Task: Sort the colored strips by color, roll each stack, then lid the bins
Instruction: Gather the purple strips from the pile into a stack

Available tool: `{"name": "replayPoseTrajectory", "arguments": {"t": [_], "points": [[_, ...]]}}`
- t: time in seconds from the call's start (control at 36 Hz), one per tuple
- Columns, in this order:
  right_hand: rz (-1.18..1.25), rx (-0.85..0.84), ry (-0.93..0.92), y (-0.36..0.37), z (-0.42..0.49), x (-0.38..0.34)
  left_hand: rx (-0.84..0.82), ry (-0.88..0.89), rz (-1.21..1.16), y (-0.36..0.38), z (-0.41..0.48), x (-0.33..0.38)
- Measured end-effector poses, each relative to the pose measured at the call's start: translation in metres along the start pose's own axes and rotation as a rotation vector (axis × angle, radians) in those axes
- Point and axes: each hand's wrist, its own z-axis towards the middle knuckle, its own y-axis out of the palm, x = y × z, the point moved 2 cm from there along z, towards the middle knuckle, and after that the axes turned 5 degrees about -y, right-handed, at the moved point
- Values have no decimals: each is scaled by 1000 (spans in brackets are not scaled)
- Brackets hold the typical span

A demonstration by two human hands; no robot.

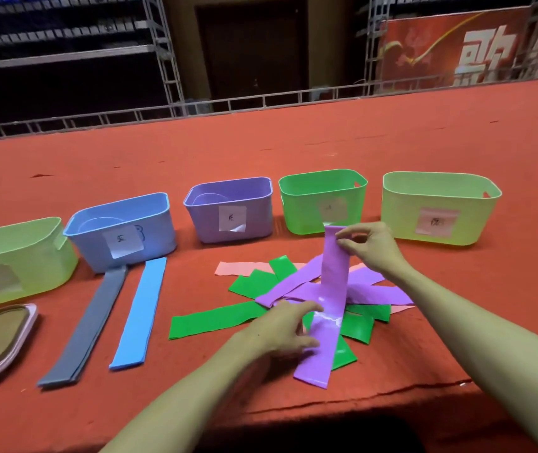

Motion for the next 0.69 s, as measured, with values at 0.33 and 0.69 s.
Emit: {"name": "replayPoseTrajectory", "arguments": {"t": [0.33,0.69], "points": [[20,45,16,12,-13,51,193,-97,-114,-42,130,-25],[35,87,-144,22,-13,83,117,-123,-32,-12,269,-38]]}}
